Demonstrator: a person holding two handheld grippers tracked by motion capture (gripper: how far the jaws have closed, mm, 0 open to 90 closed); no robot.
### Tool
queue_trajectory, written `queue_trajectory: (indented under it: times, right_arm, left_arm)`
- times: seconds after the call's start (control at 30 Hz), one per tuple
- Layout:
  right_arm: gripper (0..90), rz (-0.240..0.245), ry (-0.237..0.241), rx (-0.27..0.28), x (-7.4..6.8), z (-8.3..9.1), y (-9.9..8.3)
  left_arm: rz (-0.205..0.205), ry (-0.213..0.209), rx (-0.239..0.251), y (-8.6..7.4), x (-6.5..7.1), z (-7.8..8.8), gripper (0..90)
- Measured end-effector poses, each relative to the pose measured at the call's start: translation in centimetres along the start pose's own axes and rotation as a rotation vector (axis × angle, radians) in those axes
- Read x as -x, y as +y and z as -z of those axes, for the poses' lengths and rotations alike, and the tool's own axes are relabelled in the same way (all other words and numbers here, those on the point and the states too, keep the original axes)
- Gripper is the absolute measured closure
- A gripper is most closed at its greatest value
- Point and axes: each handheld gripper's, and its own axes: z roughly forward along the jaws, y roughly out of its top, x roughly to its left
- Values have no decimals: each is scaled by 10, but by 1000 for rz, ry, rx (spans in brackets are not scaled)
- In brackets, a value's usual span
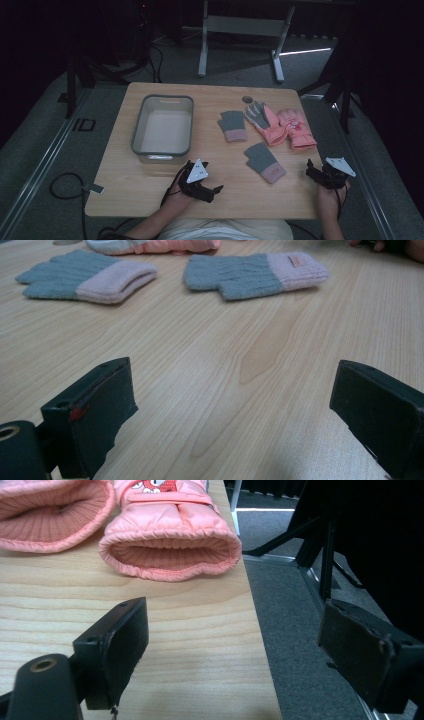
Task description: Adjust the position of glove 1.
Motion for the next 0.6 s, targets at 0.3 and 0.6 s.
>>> queue_trajectory:
  times: [0.3, 0.6]
  right_arm:
    - [136, 31, 25, -22, -2, -1, 0]
    - [137, 55, 44, -44, -4, -2, 0]
  left_arm:
    - [26, -11, 9, 0, -3, 0, 38]
    - [2, -15, 6, 0, -1, 1, 37]
